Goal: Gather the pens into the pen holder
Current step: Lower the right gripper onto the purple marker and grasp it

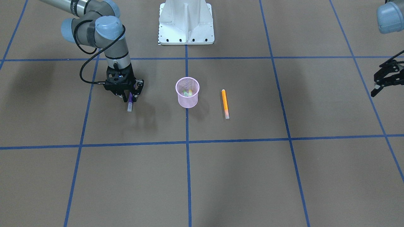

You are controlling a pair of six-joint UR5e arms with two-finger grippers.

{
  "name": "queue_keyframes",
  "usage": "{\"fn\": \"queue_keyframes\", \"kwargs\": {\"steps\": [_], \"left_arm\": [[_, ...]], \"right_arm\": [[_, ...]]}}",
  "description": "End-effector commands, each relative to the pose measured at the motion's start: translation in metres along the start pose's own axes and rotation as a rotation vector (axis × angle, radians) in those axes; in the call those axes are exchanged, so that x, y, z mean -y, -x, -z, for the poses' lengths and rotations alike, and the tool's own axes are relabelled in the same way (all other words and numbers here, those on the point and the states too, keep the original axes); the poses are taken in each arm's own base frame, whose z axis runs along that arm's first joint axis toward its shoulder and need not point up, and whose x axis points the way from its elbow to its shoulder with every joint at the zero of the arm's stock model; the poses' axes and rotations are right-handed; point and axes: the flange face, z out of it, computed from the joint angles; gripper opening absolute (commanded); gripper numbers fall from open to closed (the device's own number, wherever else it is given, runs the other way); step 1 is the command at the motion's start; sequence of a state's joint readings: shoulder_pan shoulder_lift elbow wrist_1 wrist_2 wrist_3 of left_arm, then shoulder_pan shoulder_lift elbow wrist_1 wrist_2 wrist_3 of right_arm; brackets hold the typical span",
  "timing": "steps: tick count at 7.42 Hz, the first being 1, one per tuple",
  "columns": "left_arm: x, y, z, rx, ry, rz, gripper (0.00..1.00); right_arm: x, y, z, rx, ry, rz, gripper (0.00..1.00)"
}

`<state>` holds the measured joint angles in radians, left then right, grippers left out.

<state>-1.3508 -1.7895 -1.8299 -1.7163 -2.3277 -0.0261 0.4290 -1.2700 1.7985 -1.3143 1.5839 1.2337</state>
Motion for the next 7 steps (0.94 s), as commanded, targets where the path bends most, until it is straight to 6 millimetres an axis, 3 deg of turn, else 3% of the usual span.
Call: {"fn": "queue_keyframes", "kwargs": {"steps": [1,2,3,5,7], "left_arm": [[0.000,0.000,0.000,0.000,0.000,0.001,1.00],[-0.004,0.000,-0.001,0.000,0.003,0.002,1.00],[-0.005,0.000,0.001,0.001,0.000,0.001,1.00],[-0.005,-0.002,0.002,-0.001,-0.002,-0.001,1.00],[-0.005,-0.002,0.002,-0.001,-0.001,0.000,1.00]], "right_arm": [[-0.002,0.001,-0.001,0.000,0.002,0.002,0.30],[-0.002,0.002,-0.001,0.000,0.004,0.002,0.06],[-0.002,0.002,0.000,0.000,0.004,0.003,0.00],[0.001,0.004,0.005,0.006,-0.002,0.000,0.00],[0.024,0.005,0.019,-0.007,-0.126,-0.013,0.00]]}}
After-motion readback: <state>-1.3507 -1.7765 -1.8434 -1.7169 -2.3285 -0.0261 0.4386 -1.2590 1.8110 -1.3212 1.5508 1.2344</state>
